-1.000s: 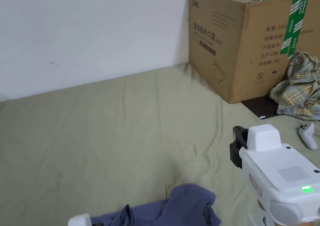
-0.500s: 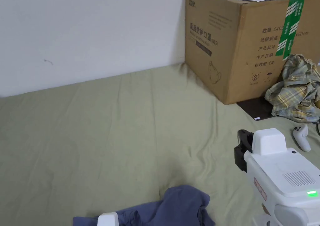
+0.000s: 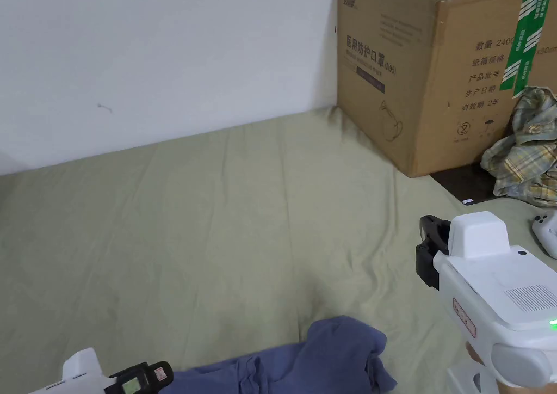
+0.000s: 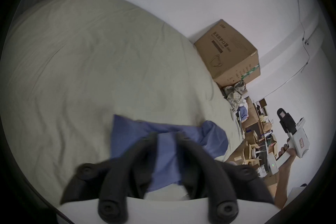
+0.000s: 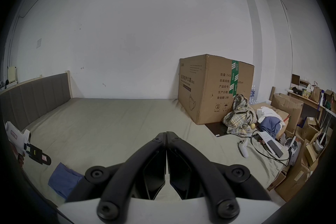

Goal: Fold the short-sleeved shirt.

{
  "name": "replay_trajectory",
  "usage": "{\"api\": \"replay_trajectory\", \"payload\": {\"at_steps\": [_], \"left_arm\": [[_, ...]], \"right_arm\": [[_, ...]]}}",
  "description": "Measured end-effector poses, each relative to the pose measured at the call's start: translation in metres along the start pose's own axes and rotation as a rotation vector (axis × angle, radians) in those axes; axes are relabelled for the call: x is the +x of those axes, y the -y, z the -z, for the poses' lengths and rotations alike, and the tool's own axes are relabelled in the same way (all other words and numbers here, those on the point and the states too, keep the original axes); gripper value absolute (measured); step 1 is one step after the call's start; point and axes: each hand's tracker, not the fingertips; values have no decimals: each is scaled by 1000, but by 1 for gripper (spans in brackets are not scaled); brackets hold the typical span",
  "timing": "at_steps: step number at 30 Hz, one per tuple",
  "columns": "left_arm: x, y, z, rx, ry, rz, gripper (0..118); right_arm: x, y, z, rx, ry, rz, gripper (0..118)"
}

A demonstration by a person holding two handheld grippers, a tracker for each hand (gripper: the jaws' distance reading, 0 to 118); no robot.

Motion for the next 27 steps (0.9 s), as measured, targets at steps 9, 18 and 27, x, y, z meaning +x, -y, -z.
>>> {"api": "replay_trajectory", "payload": {"at_steps": [9,18,27], "left_arm": [[-40,17,29,-66,-78,5,111],[-40,26,66,-135,-101,57,75],[-11,33,62,-115,-143,150,10]], "right_arm": [[-7,4,10,-28,-3,-20,0],[-5,11,17,-53,8,-22,0],[-2,12,17,-59,7,-17,0]]}}
